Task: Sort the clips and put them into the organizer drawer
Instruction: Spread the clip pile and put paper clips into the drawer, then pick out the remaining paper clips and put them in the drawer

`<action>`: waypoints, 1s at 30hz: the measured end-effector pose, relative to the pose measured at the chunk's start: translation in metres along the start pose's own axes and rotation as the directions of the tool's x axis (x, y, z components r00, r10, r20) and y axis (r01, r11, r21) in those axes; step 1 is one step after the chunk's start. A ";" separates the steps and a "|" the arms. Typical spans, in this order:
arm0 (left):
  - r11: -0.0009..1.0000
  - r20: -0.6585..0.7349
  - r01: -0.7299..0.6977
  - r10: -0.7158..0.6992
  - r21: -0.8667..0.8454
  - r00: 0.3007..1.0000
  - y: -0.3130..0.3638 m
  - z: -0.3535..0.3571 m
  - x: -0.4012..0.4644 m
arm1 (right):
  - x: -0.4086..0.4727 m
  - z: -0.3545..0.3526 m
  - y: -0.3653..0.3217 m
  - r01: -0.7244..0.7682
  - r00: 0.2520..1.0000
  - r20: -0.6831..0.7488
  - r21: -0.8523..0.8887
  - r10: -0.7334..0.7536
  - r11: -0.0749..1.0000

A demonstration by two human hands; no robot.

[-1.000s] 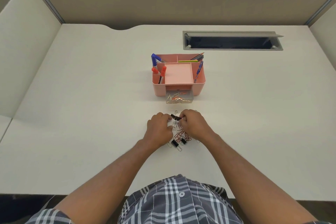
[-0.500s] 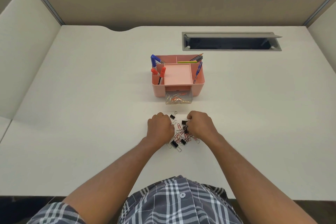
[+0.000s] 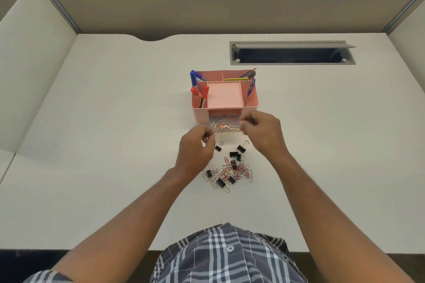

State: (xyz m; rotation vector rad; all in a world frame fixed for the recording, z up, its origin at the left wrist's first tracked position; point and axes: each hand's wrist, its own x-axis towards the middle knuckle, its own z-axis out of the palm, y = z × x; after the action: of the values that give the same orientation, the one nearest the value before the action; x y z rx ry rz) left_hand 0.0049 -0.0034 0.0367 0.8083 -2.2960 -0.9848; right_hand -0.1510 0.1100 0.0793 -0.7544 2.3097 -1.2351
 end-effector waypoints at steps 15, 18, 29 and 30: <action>0.995 0.005 -0.101 0.101 0.022 0.995 0.006 0.004 0.033 | 0.007 0.012 0.000 0.075 0.997 -0.013 -0.125 -0.077 0.989; 0.998 0.055 0.025 -0.029 0.059 0.998 -0.013 0.002 0.010 | -0.009 0.010 0.012 0.039 0.998 0.063 -0.171 -0.029 0.985; 0.812 0.335 0.188 -0.422 0.552 0.842 -0.041 0.002 -0.033 | -0.049 0.068 0.044 0.180 0.936 0.342 -0.663 0.080 0.726; 0.809 0.342 0.178 -0.422 0.561 0.840 -0.041 0.003 -0.034 | -0.051 0.070 0.045 0.177 0.944 0.324 -0.667 0.068 0.724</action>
State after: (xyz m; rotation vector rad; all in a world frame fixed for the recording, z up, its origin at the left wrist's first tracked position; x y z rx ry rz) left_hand 0.0396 -0.0009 -0.0042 1.3258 -2.9709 -0.7463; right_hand -0.0828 0.1190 0.0100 -1.1712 2.4427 -0.1642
